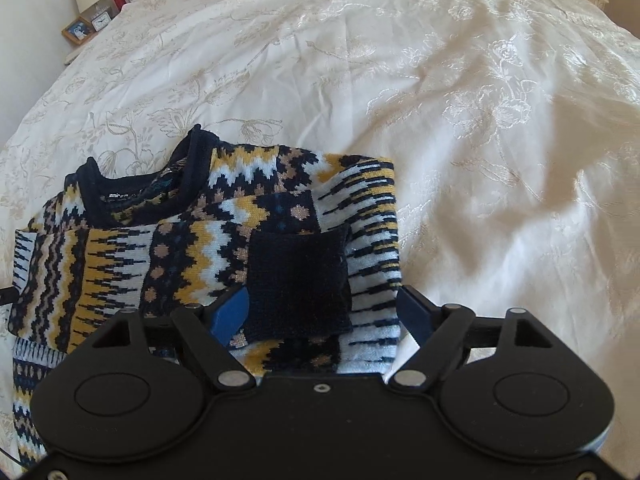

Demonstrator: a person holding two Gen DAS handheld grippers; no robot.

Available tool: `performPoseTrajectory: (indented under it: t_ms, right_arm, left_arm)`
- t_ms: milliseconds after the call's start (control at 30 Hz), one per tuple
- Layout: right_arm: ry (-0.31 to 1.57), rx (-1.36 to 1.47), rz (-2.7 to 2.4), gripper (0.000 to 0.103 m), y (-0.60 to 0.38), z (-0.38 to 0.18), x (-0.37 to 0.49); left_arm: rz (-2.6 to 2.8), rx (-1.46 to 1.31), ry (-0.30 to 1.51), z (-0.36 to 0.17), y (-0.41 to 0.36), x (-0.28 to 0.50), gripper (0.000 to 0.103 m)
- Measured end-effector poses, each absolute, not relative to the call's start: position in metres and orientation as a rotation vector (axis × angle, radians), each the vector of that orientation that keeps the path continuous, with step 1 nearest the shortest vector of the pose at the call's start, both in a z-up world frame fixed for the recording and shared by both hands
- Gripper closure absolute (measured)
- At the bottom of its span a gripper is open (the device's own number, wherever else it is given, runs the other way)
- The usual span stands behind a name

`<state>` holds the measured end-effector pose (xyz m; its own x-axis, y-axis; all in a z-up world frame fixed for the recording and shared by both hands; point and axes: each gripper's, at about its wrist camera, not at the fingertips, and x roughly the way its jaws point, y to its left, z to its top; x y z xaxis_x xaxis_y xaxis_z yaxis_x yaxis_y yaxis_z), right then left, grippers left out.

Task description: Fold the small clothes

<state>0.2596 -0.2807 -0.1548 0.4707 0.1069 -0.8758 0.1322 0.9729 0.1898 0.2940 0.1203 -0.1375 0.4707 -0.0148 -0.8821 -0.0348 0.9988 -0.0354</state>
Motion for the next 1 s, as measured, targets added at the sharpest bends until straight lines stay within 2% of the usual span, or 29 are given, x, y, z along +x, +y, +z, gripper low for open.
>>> performPoseTrajectory:
  t_ms: [200,367,533,1000]
  right_arm:
    - [1.092,0.261,-0.024,0.008,-0.276,-0.145,0.227]
    - [1.114,0.277,-0.038,0.008,-0.269,-0.142,0.192]
    - [1.125,0.318,-0.053,0.003,-0.261,-0.140,0.154]
    - [1.153,0.389,-0.046,0.003,-0.244,-0.148,0.044]
  left_arm:
    - [-0.028,-0.058,1.070,-0.123,0.119,0.253,0.032]
    - [-0.067,-0.094,1.088,-0.121,0.123,0.220,0.023]
    - [-0.120,-0.102,1.122,-0.125,0.126,0.189,0.023]
    - [-0.251,-0.058,1.193,-0.136,0.116,0.102,0.023]
